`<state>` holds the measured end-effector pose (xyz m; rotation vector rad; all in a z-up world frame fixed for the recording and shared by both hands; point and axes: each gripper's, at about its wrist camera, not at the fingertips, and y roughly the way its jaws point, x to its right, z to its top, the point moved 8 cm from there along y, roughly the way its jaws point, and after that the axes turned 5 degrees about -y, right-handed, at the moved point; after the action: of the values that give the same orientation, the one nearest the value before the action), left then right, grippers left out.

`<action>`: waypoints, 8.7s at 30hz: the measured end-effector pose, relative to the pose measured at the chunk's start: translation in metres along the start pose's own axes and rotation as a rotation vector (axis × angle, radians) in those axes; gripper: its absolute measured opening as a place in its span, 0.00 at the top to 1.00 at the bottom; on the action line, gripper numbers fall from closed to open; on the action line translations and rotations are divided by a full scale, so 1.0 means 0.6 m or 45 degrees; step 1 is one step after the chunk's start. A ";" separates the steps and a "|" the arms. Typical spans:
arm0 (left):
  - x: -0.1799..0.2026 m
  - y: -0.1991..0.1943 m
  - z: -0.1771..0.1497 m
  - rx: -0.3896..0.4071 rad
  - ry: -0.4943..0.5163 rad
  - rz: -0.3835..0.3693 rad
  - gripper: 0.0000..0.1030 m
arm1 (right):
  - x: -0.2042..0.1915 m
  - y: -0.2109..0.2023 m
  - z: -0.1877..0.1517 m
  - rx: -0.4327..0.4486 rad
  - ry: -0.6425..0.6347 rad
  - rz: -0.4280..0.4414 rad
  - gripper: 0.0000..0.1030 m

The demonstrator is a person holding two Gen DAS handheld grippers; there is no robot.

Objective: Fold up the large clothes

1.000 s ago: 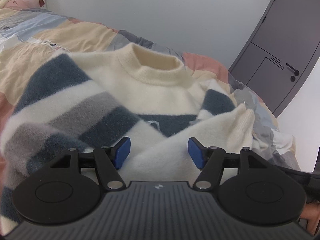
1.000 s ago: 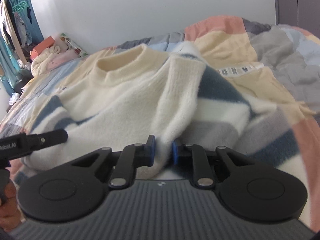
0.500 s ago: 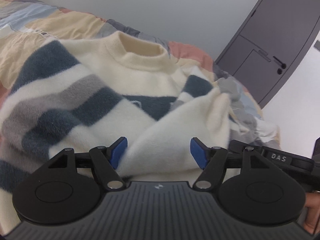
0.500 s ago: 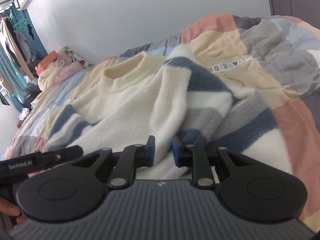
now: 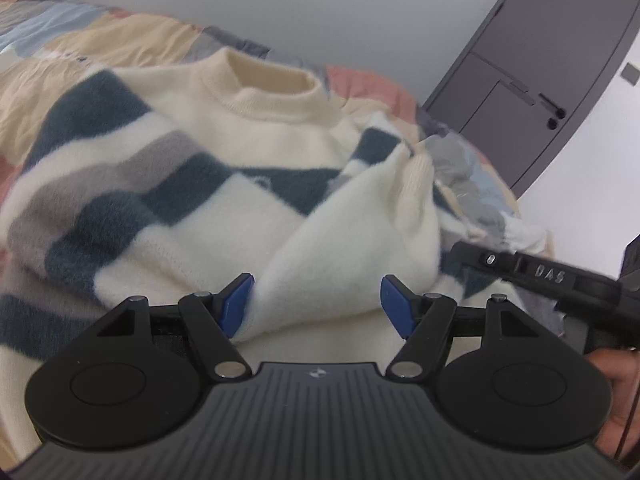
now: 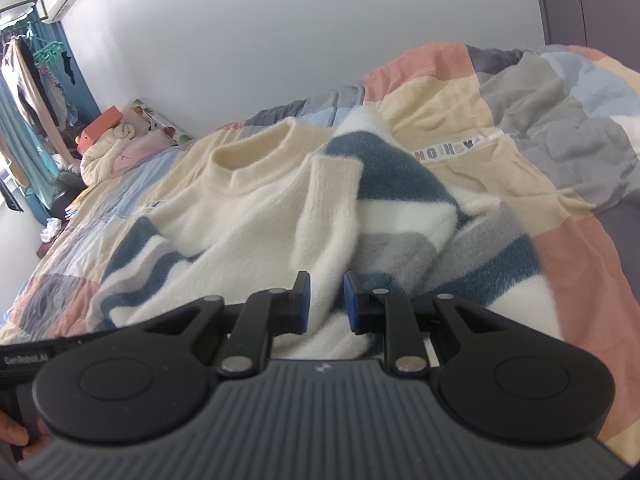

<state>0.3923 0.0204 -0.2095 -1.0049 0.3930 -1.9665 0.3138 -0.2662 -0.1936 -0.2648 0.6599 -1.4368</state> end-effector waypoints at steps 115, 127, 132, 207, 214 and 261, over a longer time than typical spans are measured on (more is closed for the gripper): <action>-0.110 -0.121 -0.072 0.157 -0.477 0.207 0.30 | -0.052 -0.049 0.032 0.010 0.182 -0.008 0.90; -0.111 -0.122 -0.083 0.151 -0.480 0.251 0.30 | 0.022 -0.083 -0.127 -0.211 0.479 0.055 0.90; -0.106 -0.116 -0.088 0.147 -0.459 0.287 0.30 | 0.023 -0.072 -0.144 -0.229 0.469 0.064 0.89; -0.017 -0.360 -0.173 0.170 -0.620 0.043 0.86 | -0.005 -0.271 -0.070 -0.286 0.131 0.344 0.87; 0.009 -0.454 -0.133 0.317 -0.728 -0.130 0.86 | -0.015 -0.354 0.014 -0.103 0.220 0.488 0.87; -0.194 -0.163 0.108 0.585 -0.844 -0.153 0.85 | 0.096 0.061 0.084 -0.020 0.708 0.311 0.85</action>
<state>0.4223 0.1773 -0.1688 -1.3026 -0.4729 -1.5896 0.3722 -0.3278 -0.1880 0.2110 1.1133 -1.2698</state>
